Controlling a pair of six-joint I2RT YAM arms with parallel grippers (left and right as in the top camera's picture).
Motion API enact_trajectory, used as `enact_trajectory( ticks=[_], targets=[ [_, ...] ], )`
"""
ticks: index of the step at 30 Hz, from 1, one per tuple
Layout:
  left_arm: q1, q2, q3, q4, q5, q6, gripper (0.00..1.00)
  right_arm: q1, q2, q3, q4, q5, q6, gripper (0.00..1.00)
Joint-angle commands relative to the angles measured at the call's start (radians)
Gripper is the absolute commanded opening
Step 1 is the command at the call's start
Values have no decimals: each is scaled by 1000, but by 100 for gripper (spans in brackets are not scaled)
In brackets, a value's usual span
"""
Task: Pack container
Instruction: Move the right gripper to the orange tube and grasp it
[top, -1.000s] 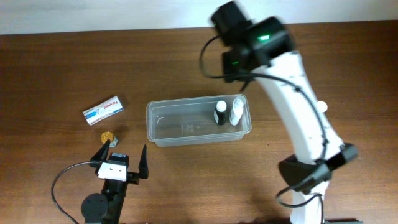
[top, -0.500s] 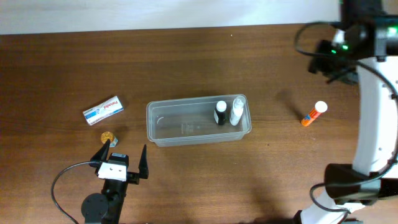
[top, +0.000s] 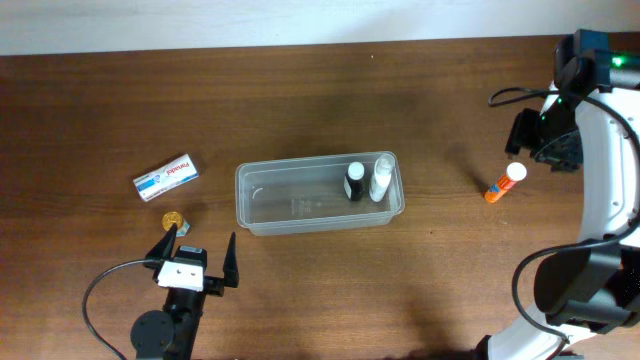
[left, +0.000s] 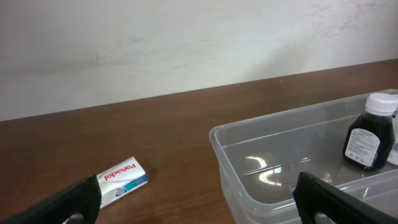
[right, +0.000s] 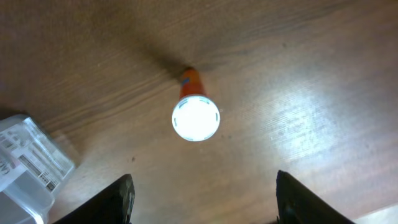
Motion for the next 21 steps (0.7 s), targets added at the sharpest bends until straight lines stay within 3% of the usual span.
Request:
enact_trajectory(
  ticks=[1,21],
  targets=[
    [6,-6,-4,-2,-3,16,100,-3,-1,-54,34,-24,-37,64],
    [6,-6,-4,-2,-3,16,100,-6,0,-316,302,-24,-69,64]
  ],
)
